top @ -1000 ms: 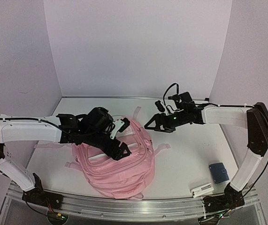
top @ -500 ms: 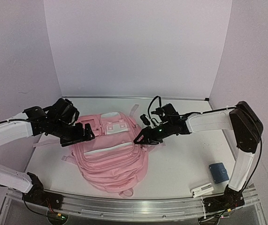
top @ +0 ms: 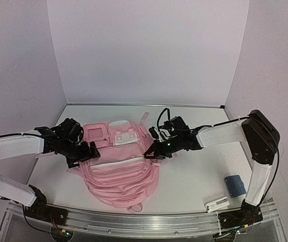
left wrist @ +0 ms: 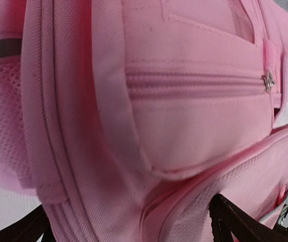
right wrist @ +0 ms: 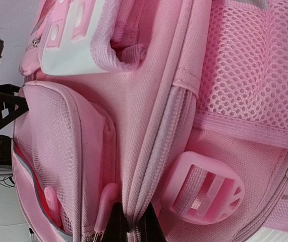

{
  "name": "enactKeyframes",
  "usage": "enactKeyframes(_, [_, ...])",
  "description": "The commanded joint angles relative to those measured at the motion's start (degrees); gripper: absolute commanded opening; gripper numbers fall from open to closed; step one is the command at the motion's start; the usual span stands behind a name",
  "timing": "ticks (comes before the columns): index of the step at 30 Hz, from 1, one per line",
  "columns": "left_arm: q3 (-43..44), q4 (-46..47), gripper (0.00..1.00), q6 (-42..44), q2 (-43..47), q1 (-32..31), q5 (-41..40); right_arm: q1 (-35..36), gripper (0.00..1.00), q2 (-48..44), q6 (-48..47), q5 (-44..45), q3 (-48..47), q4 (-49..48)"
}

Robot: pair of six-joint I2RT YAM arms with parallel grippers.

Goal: Pack the student bag
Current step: Adjust the student bag at the center of the board.

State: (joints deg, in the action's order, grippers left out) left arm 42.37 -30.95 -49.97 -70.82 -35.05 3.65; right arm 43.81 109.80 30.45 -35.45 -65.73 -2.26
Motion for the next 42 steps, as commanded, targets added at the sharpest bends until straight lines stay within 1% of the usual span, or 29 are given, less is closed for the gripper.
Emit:
enactKeyframes(1, [2.0, 16.3, 0.99, 3.2, -7.2, 2.6, 3.4, 5.0, 0.00, -7.2, 3.1, 2.1, 5.4, -2.1])
enactKeyframes(5, [6.9, 23.5, 0.97, 6.6, -15.7, 6.9, 8.5, 8.3, 0.00, -12.2, 7.1, 5.2, 9.5, -3.6])
enactKeyframes(8, [13.0, 24.0, 0.96, 11.1, -20.8, 8.6, 9.9, 9.5, 0.00, -16.0, 8.8, 7.7, 11.7, -3.8])
enactKeyframes(9, [15.1, 23.4, 0.96, 13.0, -21.7, 8.7, 10.0, 9.5, 0.03, -17.5, 9.0, 8.8, 12.3, -3.8])
enactKeyframes(10, [16.9, 22.7, 0.96, 14.9, -22.5, 8.9, 10.0, 9.5, 0.06, -18.8, 9.0, 9.8, 12.8, -3.6])
enactKeyframes(12, [19.6, 20.0, 0.96, 17.6, -23.1, 9.2, 8.5, 9.5, 0.20, -21.5, 8.0, 11.8, 13.5, -2.6])
enactKeyframes(14, [20.4, 17.2, 0.98, 19.2, -22.2, 9.8, 6.2, 9.5, 0.35, -24.5, 5.8, 12.6, 13.8, -1.6])
enactKeyframes(15, [20.2, 15.9, 0.98, 19.7, -21.3, 10.3, 5.4, 9.5, 0.43, -25.6, 4.9, 12.5, 13.9, -1.3])
enactKeyframes(18, [17.0, 12.6, 0.99, 19.0, -18.0, 12.4, 3.3, 9.5, 0.53, -27.4, 1.3, 10.7, 12.7, -0.8])
enactKeyframes(22, [12.2, 9.8, 1.00, 17.2, -13.3, 13.2, 3.0, 9.5, 0.61, -24.9, -3.1, 8.4, 9.0, 0.1])
enactKeyframes(25, [8.1, 9.6, 1.00, 15.1, -10.4, 13.3, 4.3, 9.5, 0.68, -20.1, -6.2, 8.5, 6.0, 0.5])
enactKeyframes(27, [5.7, 9.8, 0.99, 13.3, -8.5, 13.3, 5.4, 9.2, 0.70, -16.9, -7.4, 8.9, 4.1, 0.8])
enactKeyframes(30, [2.4, 12.3, 0.90, 11.5, -6.4, 13.3, 8.4, 8.5, 0.74, -12.6, -7.5, 9.3, 1.6, 1.1])
enactKeyframes(31, [1.3, 12.8, 0.85, 10.9, -5.8, 13.3, 8.6, 8.3, 0.74, -11.4, -7.4, 9.3, 1.1, 1.1])
enactKeyframes(33, [0.2, 12.8, 0.79, 10.4, -5.2, 13.3, 8.3, 8.1, 0.75, -10.4, -7.3, 9.7, 0.6, 1.2])
enactKeyframes(35, [-0.6, 13.4, 0.77, 9.9, -5.1, 13.3, 8.5, 7.9, 0.77, -10.0, -6.7, 10.8, 0.7, 1.4])
enactKeyframes(40, [-1.8, 16.7, 0.74, 9.5, -7.2, 13.3, 11.8, 7.5, 0.82, -11.4, -5.0, 13.1, 2.4, 1.6])
enactKeyframes(42, [-1.9, 17.4, 0.70, 9.5, -8.5, 13.3, 12.3, 7.3, 0.83, -12.9, -4.1, 14.4, 3.5, 1.6])
